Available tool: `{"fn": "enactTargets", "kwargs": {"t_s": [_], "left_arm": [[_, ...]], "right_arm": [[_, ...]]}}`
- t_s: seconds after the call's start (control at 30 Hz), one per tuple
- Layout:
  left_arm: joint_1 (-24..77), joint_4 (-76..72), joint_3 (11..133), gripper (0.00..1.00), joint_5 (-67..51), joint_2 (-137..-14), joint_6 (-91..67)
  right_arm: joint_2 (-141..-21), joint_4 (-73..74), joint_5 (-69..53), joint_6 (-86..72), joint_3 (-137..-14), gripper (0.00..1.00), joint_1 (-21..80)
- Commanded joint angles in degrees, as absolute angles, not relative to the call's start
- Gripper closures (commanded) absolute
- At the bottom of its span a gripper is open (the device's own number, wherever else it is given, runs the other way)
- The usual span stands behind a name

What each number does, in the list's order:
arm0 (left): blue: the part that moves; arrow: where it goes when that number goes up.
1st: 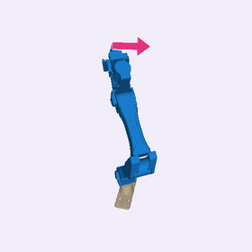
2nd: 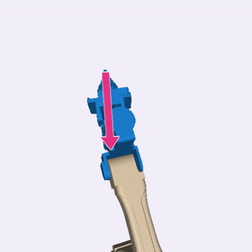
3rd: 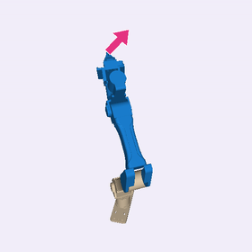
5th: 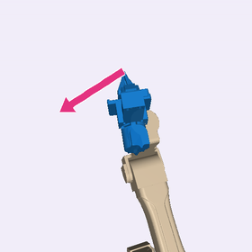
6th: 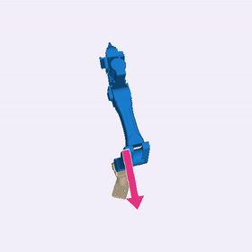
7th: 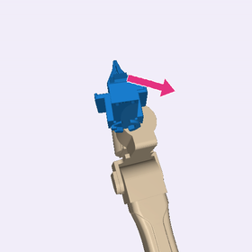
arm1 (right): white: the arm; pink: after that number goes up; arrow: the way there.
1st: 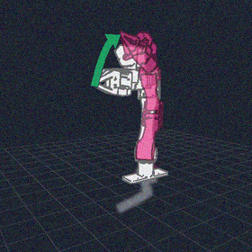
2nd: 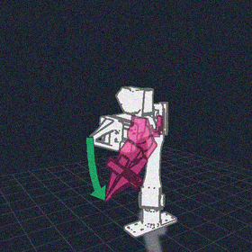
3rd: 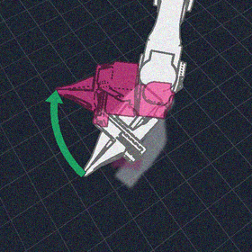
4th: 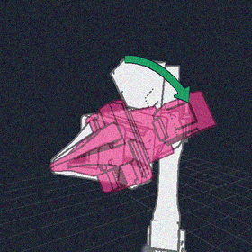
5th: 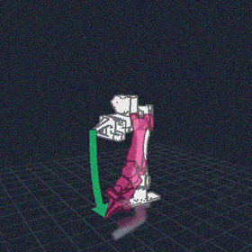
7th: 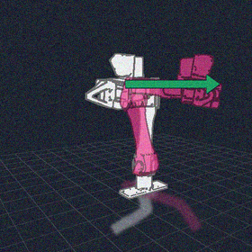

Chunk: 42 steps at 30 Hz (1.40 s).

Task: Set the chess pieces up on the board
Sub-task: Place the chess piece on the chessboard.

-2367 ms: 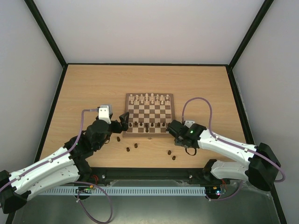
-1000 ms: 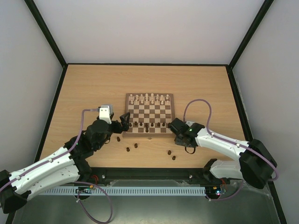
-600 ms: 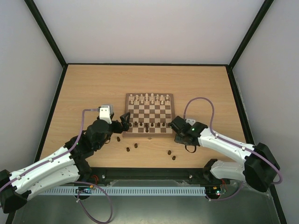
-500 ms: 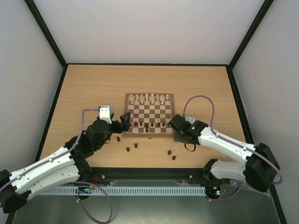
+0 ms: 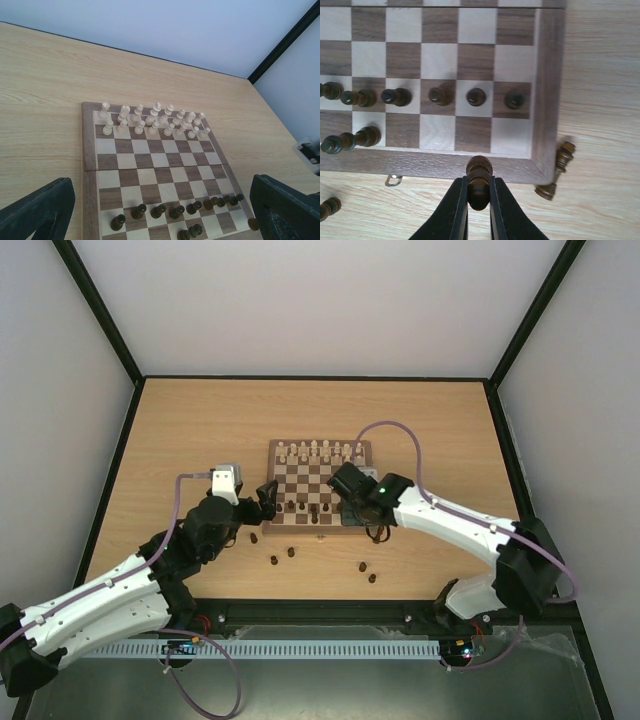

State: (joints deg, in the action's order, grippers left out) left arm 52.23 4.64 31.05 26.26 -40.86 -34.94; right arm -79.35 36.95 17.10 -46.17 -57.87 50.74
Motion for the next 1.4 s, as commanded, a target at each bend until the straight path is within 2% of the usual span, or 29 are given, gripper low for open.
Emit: {"fn": "enactTargets", "kwargs": {"t_s": [0.0, 0.4, 1.37], "left_arm": [[52.4, 4.3, 30.4, 0.01, 28.4, -39.9, -35.0], [52.4, 4.5, 30.4, 0.01, 28.7, -39.8, -35.1], [52.3, 4.7, 30.5, 0.01, 28.2, -39.3, -35.1]], "right_arm": [[-84.3, 37.0, 13.8, -41.4, -61.8, 0.98, 51.3], [-93.2, 36.4, 12.3, -39.1, -66.9, 0.98, 52.4], [-97.6, 36.5, 13.5, -38.4, -68.2, 0.96, 52.4]]}}
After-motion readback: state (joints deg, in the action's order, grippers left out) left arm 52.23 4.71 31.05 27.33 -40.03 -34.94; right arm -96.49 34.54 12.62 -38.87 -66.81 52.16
